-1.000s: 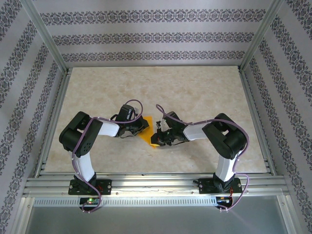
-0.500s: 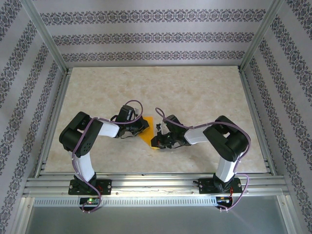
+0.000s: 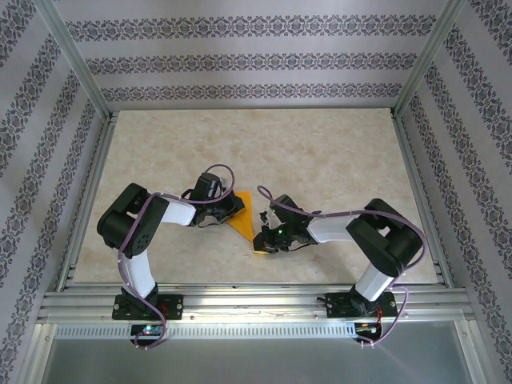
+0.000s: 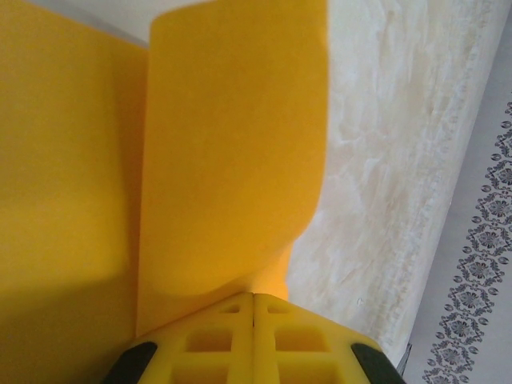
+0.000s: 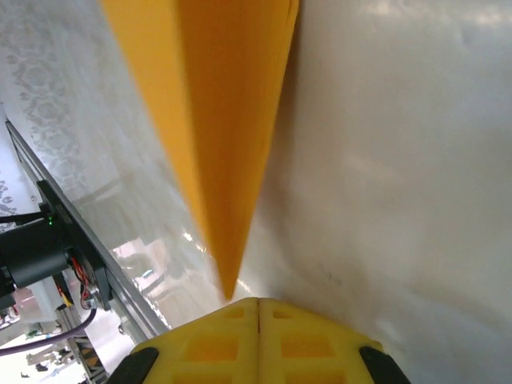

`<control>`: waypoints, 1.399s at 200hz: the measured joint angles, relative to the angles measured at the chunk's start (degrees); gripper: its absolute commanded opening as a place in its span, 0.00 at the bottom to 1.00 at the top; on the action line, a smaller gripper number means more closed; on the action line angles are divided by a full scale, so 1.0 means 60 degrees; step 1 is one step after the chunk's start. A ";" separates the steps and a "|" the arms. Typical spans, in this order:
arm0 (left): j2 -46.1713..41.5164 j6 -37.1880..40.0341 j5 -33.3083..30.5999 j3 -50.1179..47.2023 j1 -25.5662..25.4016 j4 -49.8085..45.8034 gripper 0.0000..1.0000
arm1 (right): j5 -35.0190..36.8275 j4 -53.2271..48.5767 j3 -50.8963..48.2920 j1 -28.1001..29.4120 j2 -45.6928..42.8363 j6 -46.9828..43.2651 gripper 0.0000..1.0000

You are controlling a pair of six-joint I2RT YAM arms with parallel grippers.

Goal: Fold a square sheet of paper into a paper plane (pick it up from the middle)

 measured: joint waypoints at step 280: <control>-0.0007 -0.0004 -0.0004 -0.0117 -0.0004 0.0248 0.01 | 0.0419 -0.0401 0.2331 -0.0688 0.2014 0.0270 0.04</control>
